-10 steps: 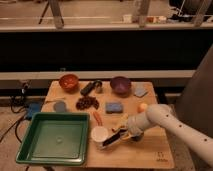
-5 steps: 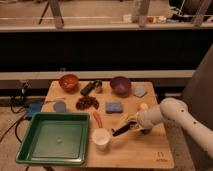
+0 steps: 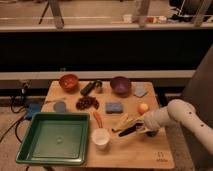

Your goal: Wipe table surface with brush

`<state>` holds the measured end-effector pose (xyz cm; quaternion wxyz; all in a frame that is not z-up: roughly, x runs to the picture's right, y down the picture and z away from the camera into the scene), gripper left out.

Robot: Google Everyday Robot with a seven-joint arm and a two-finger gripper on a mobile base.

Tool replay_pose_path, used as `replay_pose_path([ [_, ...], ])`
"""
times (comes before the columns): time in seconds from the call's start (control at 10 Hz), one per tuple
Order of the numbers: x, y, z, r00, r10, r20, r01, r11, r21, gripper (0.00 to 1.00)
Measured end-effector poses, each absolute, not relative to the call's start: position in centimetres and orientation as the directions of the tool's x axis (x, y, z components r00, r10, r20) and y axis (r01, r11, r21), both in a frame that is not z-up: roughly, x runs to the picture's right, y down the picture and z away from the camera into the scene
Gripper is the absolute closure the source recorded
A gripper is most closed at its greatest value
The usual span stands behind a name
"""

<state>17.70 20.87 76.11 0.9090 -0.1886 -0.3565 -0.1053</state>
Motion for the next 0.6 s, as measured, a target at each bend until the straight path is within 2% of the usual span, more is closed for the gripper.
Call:
replay_pose_path([
  [0.6, 18.5, 25.1, 73.9, 0.743, 0.018, 0.669, 0.32, 0.869, -0.378, 1.0],
])
